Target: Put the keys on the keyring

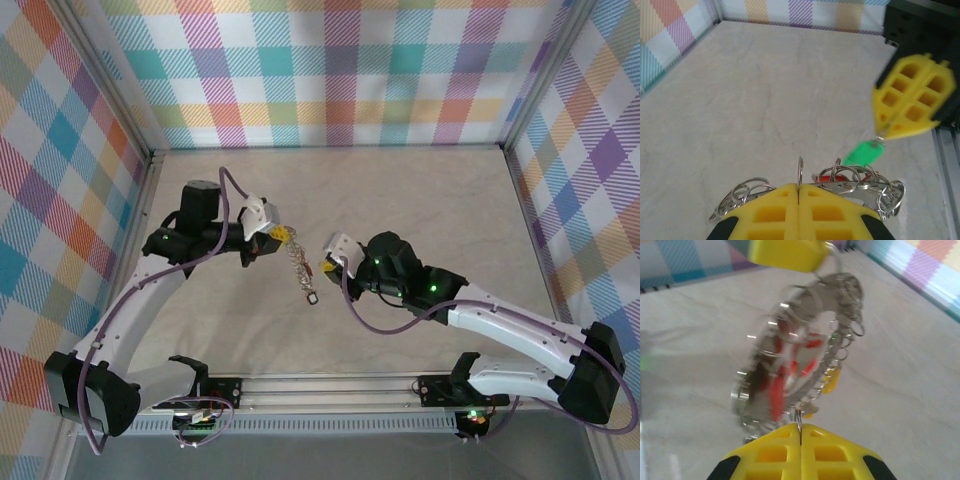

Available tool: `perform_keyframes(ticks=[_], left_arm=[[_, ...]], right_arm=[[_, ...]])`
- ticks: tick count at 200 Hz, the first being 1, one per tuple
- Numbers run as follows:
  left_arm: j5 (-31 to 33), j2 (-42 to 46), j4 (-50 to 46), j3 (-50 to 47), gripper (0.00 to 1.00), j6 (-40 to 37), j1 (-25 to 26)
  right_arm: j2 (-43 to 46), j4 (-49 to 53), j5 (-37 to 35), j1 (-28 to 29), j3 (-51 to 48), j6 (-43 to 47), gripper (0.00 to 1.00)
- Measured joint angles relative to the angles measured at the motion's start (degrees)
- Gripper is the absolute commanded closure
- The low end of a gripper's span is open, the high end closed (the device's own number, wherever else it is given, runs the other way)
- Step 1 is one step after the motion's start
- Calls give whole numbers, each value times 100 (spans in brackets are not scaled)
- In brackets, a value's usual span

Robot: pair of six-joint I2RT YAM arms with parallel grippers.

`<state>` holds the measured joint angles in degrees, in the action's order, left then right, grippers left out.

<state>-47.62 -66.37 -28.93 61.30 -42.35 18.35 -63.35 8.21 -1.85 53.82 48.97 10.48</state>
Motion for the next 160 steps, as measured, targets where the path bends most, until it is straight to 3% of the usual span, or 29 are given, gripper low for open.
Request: perform_keyframes(ticks=[61,160], left_arm=[[319,0,15,-227,100,-9,525],[1397,-256,743,-505,100,1082,1040]], right_arm=[[-511,105,-260,-140,332,-413,100],[-951,-321,-219,-140,428,-1416,100]])
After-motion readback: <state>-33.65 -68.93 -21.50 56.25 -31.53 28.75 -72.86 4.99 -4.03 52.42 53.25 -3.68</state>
